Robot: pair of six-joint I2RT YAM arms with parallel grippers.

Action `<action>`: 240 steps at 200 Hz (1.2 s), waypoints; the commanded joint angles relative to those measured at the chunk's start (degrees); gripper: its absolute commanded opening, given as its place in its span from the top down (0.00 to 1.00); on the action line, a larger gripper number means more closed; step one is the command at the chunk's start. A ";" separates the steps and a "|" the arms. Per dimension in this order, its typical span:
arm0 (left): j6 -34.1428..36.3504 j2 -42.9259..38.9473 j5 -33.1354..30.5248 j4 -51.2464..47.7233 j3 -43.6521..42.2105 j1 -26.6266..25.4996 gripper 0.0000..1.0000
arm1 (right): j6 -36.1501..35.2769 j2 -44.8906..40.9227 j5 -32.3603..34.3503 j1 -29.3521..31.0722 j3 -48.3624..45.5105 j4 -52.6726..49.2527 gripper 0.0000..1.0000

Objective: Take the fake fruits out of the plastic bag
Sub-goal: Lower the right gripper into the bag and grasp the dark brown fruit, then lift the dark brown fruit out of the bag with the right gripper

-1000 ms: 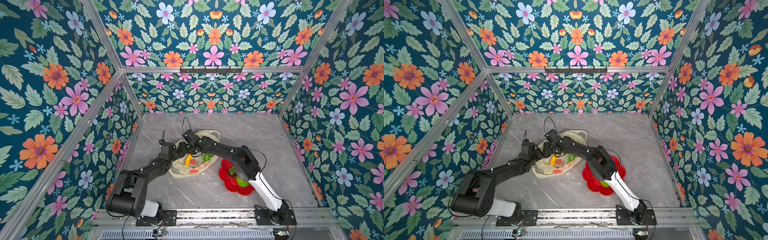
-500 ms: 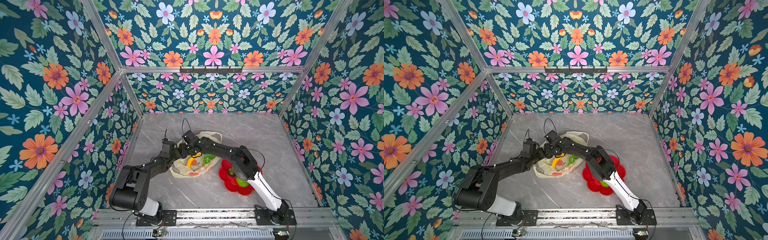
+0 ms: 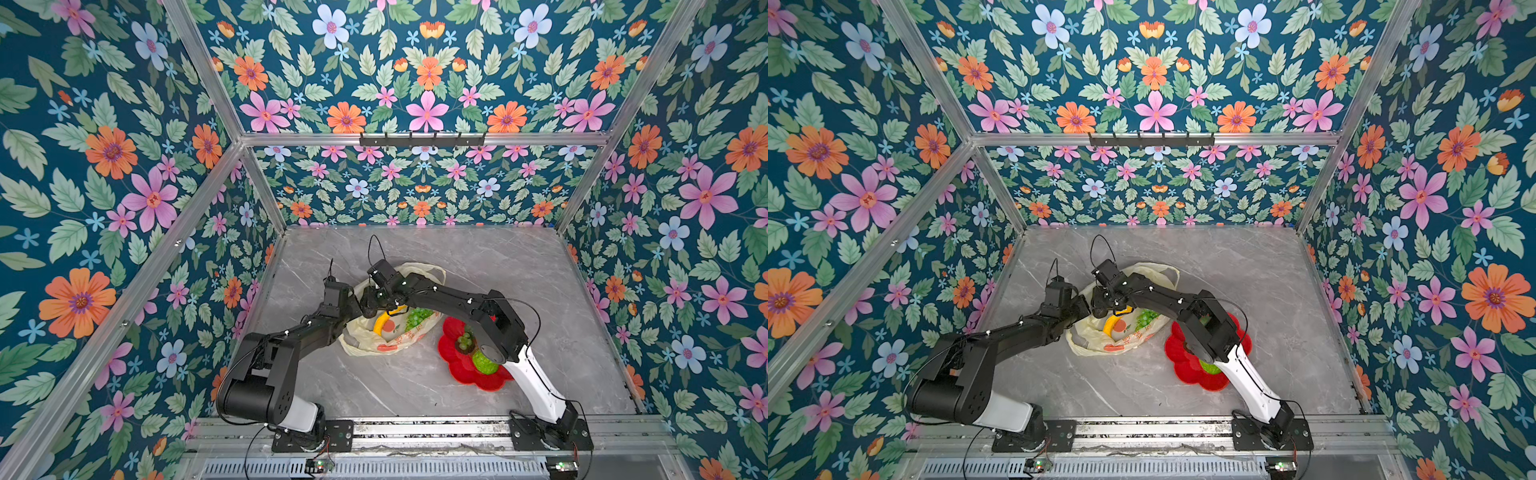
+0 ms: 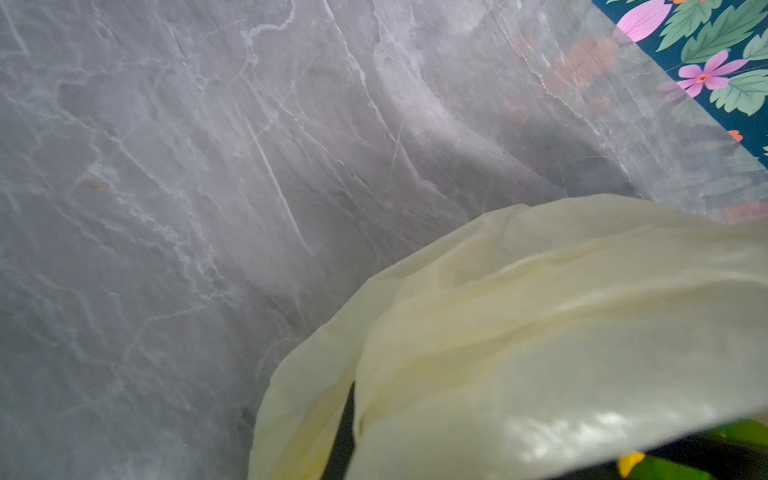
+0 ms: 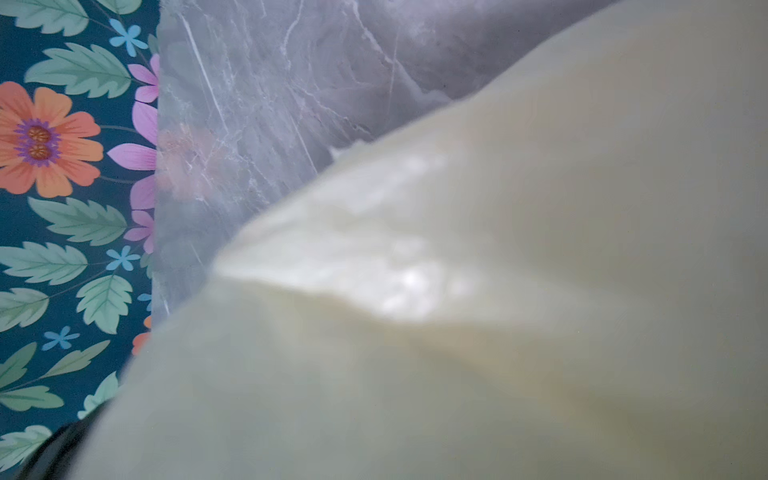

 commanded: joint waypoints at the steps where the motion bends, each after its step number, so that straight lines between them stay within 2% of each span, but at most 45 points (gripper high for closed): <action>1: 0.44 -0.17 -0.82 -0.59 -0.15 0.02 1.00 | -1.40 -2.09 0.45 0.13 -1.80 1.72 0.48; 43: 0.40 -0.32 -0.84 -0.58 -0.16 -0.02 1.00 | -1.81 -8.83 0.22 0.34 -9.43 4.62 0.49; 98: 0.53 -0.70 -0.84 -0.76 -0.16 0.08 1.00 | -5.37 -21.46 4.77 1.75 -22.23 4.67 0.51; 181: 0.45 -0.34 -0.66 -0.32 -0.25 0.00 1.00 | -4.72 -39.84 15.10 4.21 -42.46 0.88 0.53; 192: 0.48 -0.42 -0.58 -0.32 -0.25 -0.02 1.00 | -4.71 -44.26 16.42 4.49 -45.26 0.17 0.53; 240: 0.47 0.06 -0.49 0.21 -0.25 0.06 1.00 | -4.94 -54.54 24.94 6.01 -52.12 -7.12 0.53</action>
